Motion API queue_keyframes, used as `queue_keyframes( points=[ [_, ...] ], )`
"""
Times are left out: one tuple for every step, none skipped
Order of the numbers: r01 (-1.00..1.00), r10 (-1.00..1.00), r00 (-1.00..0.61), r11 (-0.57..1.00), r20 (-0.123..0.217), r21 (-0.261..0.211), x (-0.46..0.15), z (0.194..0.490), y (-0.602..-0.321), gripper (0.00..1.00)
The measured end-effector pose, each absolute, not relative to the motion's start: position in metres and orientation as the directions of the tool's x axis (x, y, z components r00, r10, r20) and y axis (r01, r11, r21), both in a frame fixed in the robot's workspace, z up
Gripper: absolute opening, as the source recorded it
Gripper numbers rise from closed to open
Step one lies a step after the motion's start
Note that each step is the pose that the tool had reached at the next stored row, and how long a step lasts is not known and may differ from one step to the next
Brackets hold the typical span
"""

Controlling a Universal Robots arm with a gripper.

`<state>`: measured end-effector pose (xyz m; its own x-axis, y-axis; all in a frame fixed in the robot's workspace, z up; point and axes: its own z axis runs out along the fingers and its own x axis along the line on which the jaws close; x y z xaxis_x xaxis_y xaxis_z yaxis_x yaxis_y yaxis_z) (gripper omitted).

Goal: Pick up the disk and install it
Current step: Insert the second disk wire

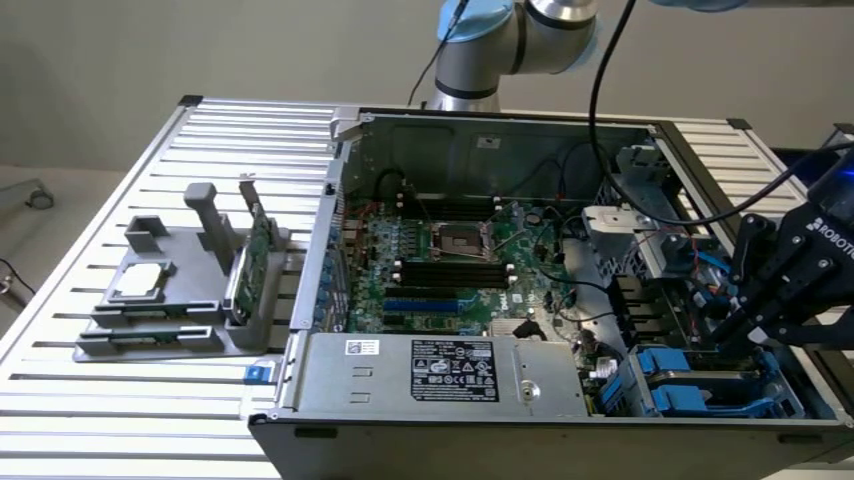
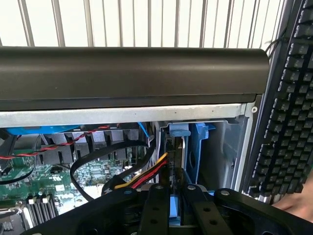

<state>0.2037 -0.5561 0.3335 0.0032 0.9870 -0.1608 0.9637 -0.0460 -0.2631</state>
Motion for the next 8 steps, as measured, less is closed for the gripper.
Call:
queue_keyframes(
  points=[
    [0.963, 0.987, 0.003, -0.047, -0.161, -0.265, 0.2040, 0.3335, -0.5561, 0.16],
    [0.963, 0.987, 0.004, -0.047, -0.161, -0.267, 0.2043, 0.3335, -0.5561, 0.16],
    [0.962, 0.987, 0.004, -0.048, -0.161, -0.269, 0.2048, 0.3334, -0.5561, 0.16],
    [0.961, 0.987, 0.004, -0.049, -0.161, -0.271, 0.2055, 0.3333, -0.5561, 0.16],
    [0.961, 0.987, 0.005, -0.049, -0.161, -0.274, 0.2065, 0.3333, -0.5561, 0.16],
    [0.960, 0.987, 0.005, -0.050, -0.161, -0.276, 0.2074, 0.3333, -0.5561, 0.16],
    [0.959, 0.987, 0.005, -0.050, -0.161, -0.278, 0.2084, 0.3332, -0.5561, 0.16],
    [0.958, 0.987, 0.006, -0.051, -0.161, -0.281, 0.2092, 0.3332, -0.5562, 0.16]
  ],
)
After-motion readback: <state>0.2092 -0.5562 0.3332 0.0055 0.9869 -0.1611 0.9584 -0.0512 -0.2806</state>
